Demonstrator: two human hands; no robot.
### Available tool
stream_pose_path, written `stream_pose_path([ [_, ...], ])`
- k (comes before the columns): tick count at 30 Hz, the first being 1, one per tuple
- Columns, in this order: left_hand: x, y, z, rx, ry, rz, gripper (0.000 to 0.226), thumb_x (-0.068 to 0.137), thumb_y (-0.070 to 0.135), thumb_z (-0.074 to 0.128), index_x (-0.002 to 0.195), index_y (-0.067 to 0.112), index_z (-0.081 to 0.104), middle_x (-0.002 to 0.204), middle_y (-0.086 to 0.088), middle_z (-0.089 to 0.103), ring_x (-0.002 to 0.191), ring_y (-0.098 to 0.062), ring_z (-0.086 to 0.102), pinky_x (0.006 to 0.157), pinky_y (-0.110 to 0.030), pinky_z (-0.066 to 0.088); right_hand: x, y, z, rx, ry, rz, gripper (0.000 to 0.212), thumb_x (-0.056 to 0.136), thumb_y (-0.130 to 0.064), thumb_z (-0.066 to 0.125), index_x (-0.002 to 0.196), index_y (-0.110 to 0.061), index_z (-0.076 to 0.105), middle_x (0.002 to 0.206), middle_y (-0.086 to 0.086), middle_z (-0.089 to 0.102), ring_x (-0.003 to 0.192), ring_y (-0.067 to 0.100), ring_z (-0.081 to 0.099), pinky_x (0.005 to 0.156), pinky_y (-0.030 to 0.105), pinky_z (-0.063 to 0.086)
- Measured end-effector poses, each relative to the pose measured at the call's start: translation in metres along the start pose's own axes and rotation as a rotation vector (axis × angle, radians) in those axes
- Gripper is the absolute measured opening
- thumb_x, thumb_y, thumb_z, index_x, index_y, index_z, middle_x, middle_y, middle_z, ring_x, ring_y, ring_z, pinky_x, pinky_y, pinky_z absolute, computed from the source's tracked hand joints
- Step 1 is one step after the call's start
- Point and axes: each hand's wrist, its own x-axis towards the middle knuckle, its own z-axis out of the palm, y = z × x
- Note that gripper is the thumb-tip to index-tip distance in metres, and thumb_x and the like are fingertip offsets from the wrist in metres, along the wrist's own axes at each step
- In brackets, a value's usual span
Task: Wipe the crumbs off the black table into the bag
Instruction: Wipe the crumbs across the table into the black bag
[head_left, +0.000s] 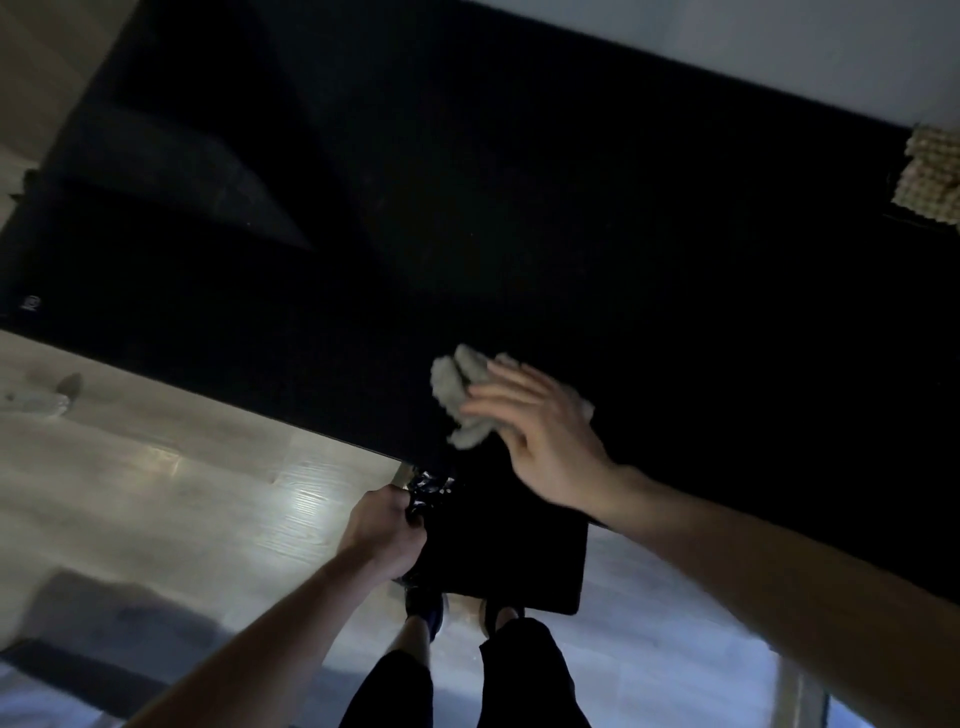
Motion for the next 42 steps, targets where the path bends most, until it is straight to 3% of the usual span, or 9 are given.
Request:
stream_pose_path([
  [4,0.0,0.003,0.003,0.058,-0.002,0.034,0.023,0.081,0.023,0.057,0.061,0.013,0.054,0.066,0.0,0.062,0.064,-0.02,0.063,0.052,-0.024,0.038,-0.028,-0.014,0.006,0.138,0.02,0.052,0.055,0.092,0.01,0.059,0.134,-0.024,0.07,0.145,-0.009,0.062,0.149,0.006,0.04,0.127,0.033,0.029],
  [11,-0.003,-0.001,0.006,0.079,-0.028,0.069,0.025,0.082,0.021,0.056,0.059,0.016,0.049,0.066,-0.001,0.061,0.062,-0.019,0.06,0.048,-0.024,0.035,0.006,0.024,-0.068,0.077,0.395,0.263,0.048,0.095,0.006,0.057,0.136,-0.017,0.068,0.144,-0.003,0.063,0.143,0.009,0.048,0.124,0.024,0.031],
  [13,-0.004,-0.002,0.006,0.065,-0.035,0.064,0.025,0.081,0.02,0.055,0.058,0.015,0.049,0.063,-0.001,0.06,0.058,-0.018,0.059,0.046,-0.023,0.034,0.014,0.042,-0.076,0.003,0.362,0.33,0.048,0.098,0.001,0.056,0.14,-0.02,0.064,0.15,-0.003,0.059,0.147,0.009,0.04,0.126,0.023,0.023],
  [18,-0.006,-0.004,0.006,0.053,-0.041,0.049,0.025,0.081,0.02,0.055,0.058,0.014,0.05,0.061,0.0,0.06,0.054,-0.016,0.056,0.044,-0.023,0.033,0.013,0.035,-0.03,-0.185,0.283,0.362,0.052,0.093,-0.005,0.058,0.139,-0.028,0.065,0.153,-0.007,0.056,0.154,0.021,0.035,0.128,0.052,0.02],
  [29,-0.014,-0.01,0.006,0.109,-0.007,0.041,0.027,0.082,0.016,0.057,0.056,0.015,0.051,0.06,0.003,0.057,0.055,-0.012,0.053,0.044,-0.023,0.033,-0.077,-0.048,0.036,0.063,-0.141,-0.004,0.051,0.095,0.003,0.054,0.135,-0.026,0.068,0.148,-0.008,0.061,0.153,0.011,0.035,0.13,0.036,0.018],
  [33,-0.017,-0.008,0.01,0.107,-0.012,0.048,0.025,0.082,0.017,0.057,0.058,0.015,0.051,0.06,0.002,0.057,0.054,-0.011,0.053,0.043,-0.023,0.033,-0.095,-0.043,0.009,0.108,0.098,0.061,0.046,0.098,0.003,0.053,0.132,-0.022,0.072,0.143,-0.008,0.065,0.147,0.011,0.046,0.123,0.036,0.037],
  [37,-0.022,-0.004,0.018,0.105,-0.02,0.08,0.028,0.082,0.016,0.058,0.056,0.014,0.047,0.055,0.002,0.052,0.048,-0.012,0.049,0.041,-0.021,0.029,-0.092,0.004,-0.031,0.021,0.423,0.256,0.053,0.094,0.013,0.056,0.136,-0.017,0.069,0.147,-0.002,0.061,0.148,0.018,0.045,0.124,0.036,0.035],
  [40,-0.025,0.002,0.023,0.099,-0.022,0.09,0.028,0.082,0.016,0.058,0.056,0.014,0.046,0.057,0.002,0.052,0.048,-0.012,0.048,0.041,-0.021,0.029,-0.092,0.024,-0.035,-0.05,0.416,0.453,0.055,0.092,0.01,0.058,0.135,-0.021,0.068,0.148,-0.003,0.06,0.151,0.021,0.039,0.124,0.045,0.036],
  [42,-0.028,0.006,0.027,0.103,-0.024,0.091,0.028,0.083,0.017,0.058,0.058,0.014,0.047,0.059,0.001,0.053,0.05,-0.012,0.049,0.042,-0.022,0.03,-0.097,0.02,-0.019,-0.12,0.379,0.417,0.054,0.089,0.008,0.059,0.132,-0.022,0.071,0.146,-0.001,0.062,0.15,0.025,0.041,0.123,0.053,0.034],
])
